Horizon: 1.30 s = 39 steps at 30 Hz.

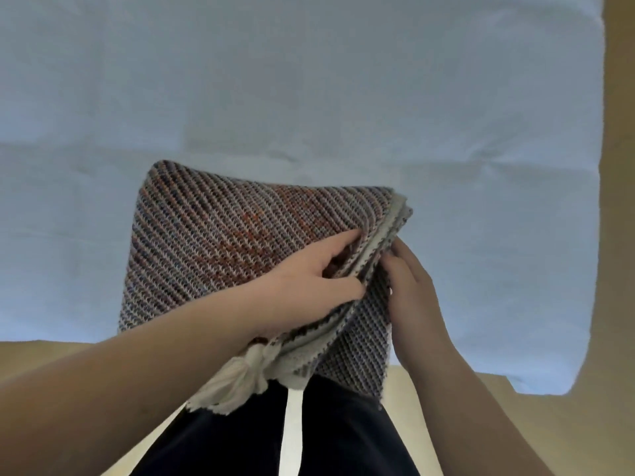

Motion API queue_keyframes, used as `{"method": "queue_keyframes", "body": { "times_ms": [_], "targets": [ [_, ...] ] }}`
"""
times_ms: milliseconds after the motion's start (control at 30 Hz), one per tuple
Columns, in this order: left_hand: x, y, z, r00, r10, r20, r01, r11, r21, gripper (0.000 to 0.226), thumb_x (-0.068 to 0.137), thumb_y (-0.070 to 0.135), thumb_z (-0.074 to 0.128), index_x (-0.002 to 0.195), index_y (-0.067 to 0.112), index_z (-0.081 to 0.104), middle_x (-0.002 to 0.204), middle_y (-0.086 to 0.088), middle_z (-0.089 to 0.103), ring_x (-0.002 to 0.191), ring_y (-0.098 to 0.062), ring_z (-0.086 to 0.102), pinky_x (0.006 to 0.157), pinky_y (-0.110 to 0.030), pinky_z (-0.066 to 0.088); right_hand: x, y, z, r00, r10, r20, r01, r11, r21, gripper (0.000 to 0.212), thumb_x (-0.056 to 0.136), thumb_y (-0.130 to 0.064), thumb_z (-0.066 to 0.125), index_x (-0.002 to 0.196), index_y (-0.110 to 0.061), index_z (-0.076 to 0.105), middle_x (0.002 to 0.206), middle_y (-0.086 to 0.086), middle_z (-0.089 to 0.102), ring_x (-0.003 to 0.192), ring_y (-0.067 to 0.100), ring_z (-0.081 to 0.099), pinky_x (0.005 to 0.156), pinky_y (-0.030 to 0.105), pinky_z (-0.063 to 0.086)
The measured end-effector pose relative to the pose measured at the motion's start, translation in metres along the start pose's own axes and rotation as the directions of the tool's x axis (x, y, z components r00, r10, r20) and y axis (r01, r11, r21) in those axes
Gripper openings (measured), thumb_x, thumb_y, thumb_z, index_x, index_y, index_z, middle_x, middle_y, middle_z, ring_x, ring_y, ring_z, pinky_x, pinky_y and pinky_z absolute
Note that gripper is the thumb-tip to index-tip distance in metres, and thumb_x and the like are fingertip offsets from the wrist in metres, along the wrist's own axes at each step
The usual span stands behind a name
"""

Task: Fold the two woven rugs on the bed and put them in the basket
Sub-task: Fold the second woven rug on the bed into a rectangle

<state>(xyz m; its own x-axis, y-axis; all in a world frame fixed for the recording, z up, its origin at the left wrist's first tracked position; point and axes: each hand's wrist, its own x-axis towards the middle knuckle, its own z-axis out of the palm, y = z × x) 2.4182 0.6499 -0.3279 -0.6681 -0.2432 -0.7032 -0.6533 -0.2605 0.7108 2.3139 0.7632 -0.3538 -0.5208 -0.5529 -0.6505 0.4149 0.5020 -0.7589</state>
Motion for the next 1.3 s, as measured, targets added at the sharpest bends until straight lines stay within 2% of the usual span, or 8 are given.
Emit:
{"method": "queue_keyframes", "body": {
  "times_ms": [167,367,500,733,833,933,1133,1300],
  "targets": [
    [0.002,0.010,0.024,0.995,-0.034,-0.090,0.046,0.990,0.136,0.066,0.093,0.026,0.063,0.148,0.043,0.031,0.138,0.021,0.049,0.117,0.012,0.049,0.098,-0.007,0.039,0.012,0.017,-0.020,0.987,0.068,0.149,-0.063,0.997,-0.043,0.038,0.098,-0.017,0.044,0.120,-0.040,0.064,0.111,-0.017,0.071,0.107,0.005,0.066,0.093,0.036,0.052],
    [0.010,0.009,0.086,0.975,-0.181,-0.126,0.195,0.974,0.111,0.117,0.069,0.058,0.060,0.152,0.038,-0.021,0.160,0.019,-0.024,0.148,0.000,-0.017,0.125,-0.038,0.003,0.018,0.016,-0.040,0.929,0.231,0.289,-0.222,0.973,-0.063,0.029,0.107,-0.034,0.037,0.101,-0.054,0.058,0.102,-0.023,0.066,0.089,-0.018,0.059,0.071,0.002,0.043],
    [0.005,0.003,0.111,0.935,-0.152,-0.320,0.162,0.987,0.004,0.113,0.064,0.069,0.047,0.153,0.038,-0.015,0.156,0.023,-0.028,0.144,0.006,-0.023,0.116,-0.022,-0.004,0.018,0.020,-0.048,0.950,0.092,0.300,-0.094,0.996,-0.009,0.042,0.091,-0.062,0.044,0.102,-0.033,0.071,0.094,-0.012,0.075,0.087,0.001,0.069,0.070,0.013,0.051],
    [0.020,-0.053,0.096,0.975,0.058,-0.213,0.001,0.964,0.265,0.088,0.087,0.061,0.040,0.158,0.021,0.004,0.157,0.023,-0.007,0.145,0.007,-0.011,0.105,-0.004,-0.009,0.031,0.044,-0.049,0.994,0.060,0.087,-0.051,0.994,-0.097,0.020,0.091,-0.030,0.069,0.108,-0.039,0.064,0.101,-0.016,0.073,0.095,-0.002,0.068,0.094,0.038,0.055],
    [0.010,-0.044,0.081,0.993,0.099,-0.058,-0.051,0.834,0.549,0.077,0.090,0.064,0.036,0.157,0.035,0.012,0.160,0.025,-0.013,0.147,0.007,-0.012,0.118,-0.019,0.001,0.033,0.046,-0.058,0.999,-0.039,-0.011,0.037,0.989,-0.141,0.032,0.089,-0.020,0.072,0.118,-0.031,0.065,0.101,-0.016,0.073,0.093,-0.004,0.068,0.089,0.031,0.057],
    [0.004,-0.065,0.049,0.922,0.383,0.066,-0.197,0.314,0.929,0.062,0.099,0.053,0.036,0.153,0.021,0.037,0.164,-0.001,0.020,0.150,-0.019,0.022,0.118,-0.042,0.026,0.026,0.044,-0.059,0.989,-0.096,-0.112,0.074,0.980,-0.186,0.040,0.083,-0.022,0.079,0.119,-0.032,0.065,0.099,-0.021,0.071,0.089,-0.005,0.067,0.086,0.028,0.057],
    [0.014,-0.094,0.022,0.898,0.436,0.048,-0.121,0.142,0.982,0.088,0.092,0.066,0.041,0.157,0.008,0.021,0.165,-0.012,0.013,0.153,-0.027,0.008,0.122,-0.050,0.013,0.019,0.033,-0.025,0.700,-0.708,0.094,0.617,0.532,-0.580,0.061,0.075,-0.049,0.078,0.126,-0.018,0.067,0.138,0.000,0.059,0.134,0.020,0.048,0.114,0.043,0.033],
    [0.006,-0.112,-0.003,0.899,0.439,-0.008,-0.047,0.114,0.992,0.095,0.089,0.071,0.041,0.156,0.006,0.023,0.164,-0.015,0.014,0.153,-0.030,0.010,0.122,-0.052,0.013,0.031,0.041,0.000,0.692,-0.456,0.560,0.652,0.061,-0.755,0.089,0.077,-0.074,0.056,0.148,-0.021,0.045,0.157,0.005,0.038,0.149,0.025,0.026,0.122,0.052,0.004]
  ]
}}
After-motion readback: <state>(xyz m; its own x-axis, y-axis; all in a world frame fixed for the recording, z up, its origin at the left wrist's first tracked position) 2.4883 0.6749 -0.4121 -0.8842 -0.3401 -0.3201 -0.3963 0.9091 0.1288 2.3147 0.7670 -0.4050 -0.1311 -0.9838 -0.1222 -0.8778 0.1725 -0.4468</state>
